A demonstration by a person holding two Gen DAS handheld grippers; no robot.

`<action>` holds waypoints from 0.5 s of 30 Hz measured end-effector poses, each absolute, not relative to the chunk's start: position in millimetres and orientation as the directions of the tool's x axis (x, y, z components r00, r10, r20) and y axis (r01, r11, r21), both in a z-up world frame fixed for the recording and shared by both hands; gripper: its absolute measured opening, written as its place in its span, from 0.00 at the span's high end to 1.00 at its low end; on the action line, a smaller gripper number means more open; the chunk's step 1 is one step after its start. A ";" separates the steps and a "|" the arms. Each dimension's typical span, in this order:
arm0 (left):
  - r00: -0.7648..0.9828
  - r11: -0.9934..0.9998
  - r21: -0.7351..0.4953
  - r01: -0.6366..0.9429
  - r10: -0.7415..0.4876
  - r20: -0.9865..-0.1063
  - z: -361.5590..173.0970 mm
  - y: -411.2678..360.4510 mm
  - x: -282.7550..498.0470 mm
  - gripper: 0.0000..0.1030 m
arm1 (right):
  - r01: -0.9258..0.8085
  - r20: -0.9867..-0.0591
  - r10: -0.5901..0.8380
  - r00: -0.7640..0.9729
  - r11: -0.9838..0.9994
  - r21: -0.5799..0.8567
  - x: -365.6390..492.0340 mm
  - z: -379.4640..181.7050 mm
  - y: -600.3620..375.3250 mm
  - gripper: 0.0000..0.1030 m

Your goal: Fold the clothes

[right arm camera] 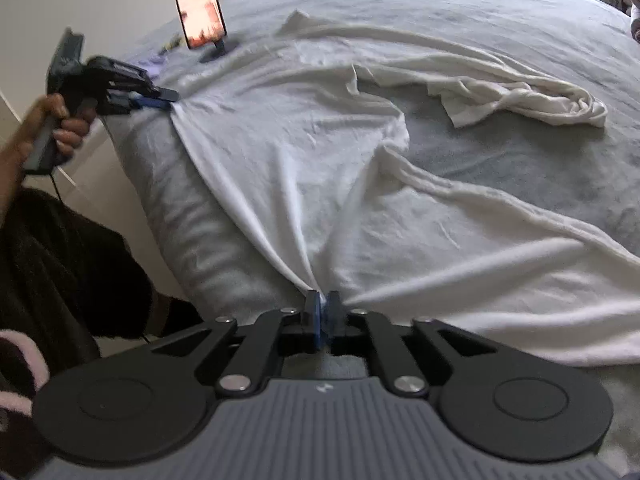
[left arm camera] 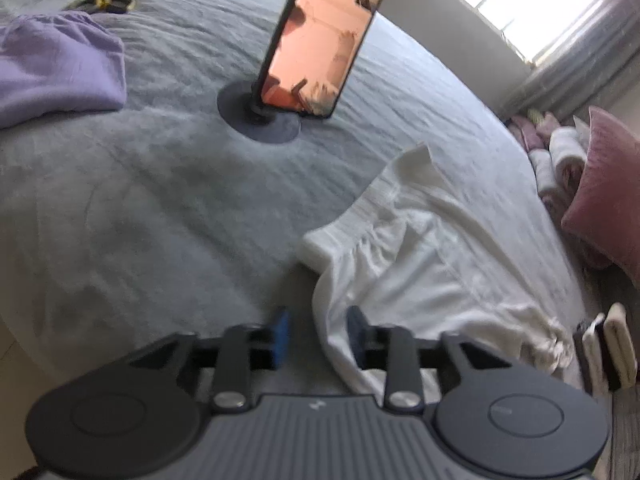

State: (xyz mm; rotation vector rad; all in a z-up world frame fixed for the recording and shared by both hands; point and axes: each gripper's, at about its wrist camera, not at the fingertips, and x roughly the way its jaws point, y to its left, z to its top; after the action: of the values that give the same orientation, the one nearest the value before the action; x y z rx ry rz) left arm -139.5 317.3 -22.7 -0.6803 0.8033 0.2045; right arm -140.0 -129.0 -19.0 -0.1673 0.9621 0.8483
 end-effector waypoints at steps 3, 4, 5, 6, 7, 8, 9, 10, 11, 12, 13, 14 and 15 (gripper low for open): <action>0.728 0.788 -0.487 -0.377 -0.073 -0.681 -9.7 310.7 -139.6 0.60 | -0.690 -0.738 0.556 0.381 0.703 0.173 -146.8 -2.9 -142.8 0.44; 0.744 0.796 -0.491 -0.354 -0.079 -0.664 -4.9 308.0 -139.2 0.57 | -0.675 -0.729 0.550 0.407 0.719 0.165 -146.5 1.9 -150.0 0.44; 0.758 0.804 -0.494 -0.331 -0.085 -0.646 -0.1 305.2 -138.7 0.56 | -0.649 -0.722 0.540 0.433 0.742 0.166 -143.6 5.7 -159.3 0.44; 0.769 0.813 -0.501 -0.298 -0.106 -0.630 3.5 300.6 -136.4 0.53 | -0.616 -0.713 0.528 0.461 0.769 0.171 -139.8 9.3 -169.9 0.44; 0.772 0.824 -0.501 -0.264 -0.130 -0.622 5.3 293.4 -133.1 0.50 | -0.577 -0.708 0.511 0.488 0.797 0.178 -135.5 11.4 -181.5 0.44; 0.774 0.834 -0.501 -0.231 -0.155 -0.614 6.9 285.9 -129.8 0.49 | -0.532 -0.705 0.490 0.512 0.825 0.187 -130.9 12.7 -193.5 0.44; 0.774 0.844 -0.500 -0.197 -0.179 -0.607 8.5 278.4 -126.5 0.48 | -0.488 -0.703 0.469 0.534 0.850 0.197 -126.9 13.3 -206.3 0.44; 0.770 0.856 -0.491 -0.164 -0.201 -0.606 9.1 268.4 -123.2 0.47 | -0.443 -0.703 0.447 0.554 0.873 0.206 -123.1 13.5 -219.4 0.44; 0.763 0.867 -0.482 -0.130 -0.222 -0.606 9.7 258.2 -120.0 0.47 | -0.397 -0.702 0.423 0.572 0.892 0.215 -119.4 13.7 -232.5 0.44; 0.757 0.876 -0.472 -0.097 -0.243 -0.607 10.2 247.9 -116.8 0.47 | -0.352 -0.702 0.399 0.590 0.910 0.221 -115.7 13.9 -246.2 0.44; 0.750 0.884 -0.463 -0.070 -0.259 -0.609 9.5 238.6 -114.5 0.47 | -0.313 -0.701 0.374 0.607 0.923 0.222 -112.9 14.2 -258.6 0.44; 0.740 0.891 -0.452 -0.044 -0.274 -0.614 9.4 228.7 -111.0 0.47 | -0.277 -0.699 0.349 0.624 0.935 0.220 -111.6 14.4 -269.0 0.44; 0.730 0.898 -0.440 -0.018 -0.289 -0.619 9.5 218.7 -107.3 0.47 | -0.240 -0.699 0.316 0.641 0.948 0.209 -111.3 13.9 -278.2 0.44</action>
State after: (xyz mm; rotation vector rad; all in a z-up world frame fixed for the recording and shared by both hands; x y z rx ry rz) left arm -107.3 218.7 9.5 -0.4410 0.7425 -0.1546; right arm -111.3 -278.2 14.0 0.0999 0.8155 0.3176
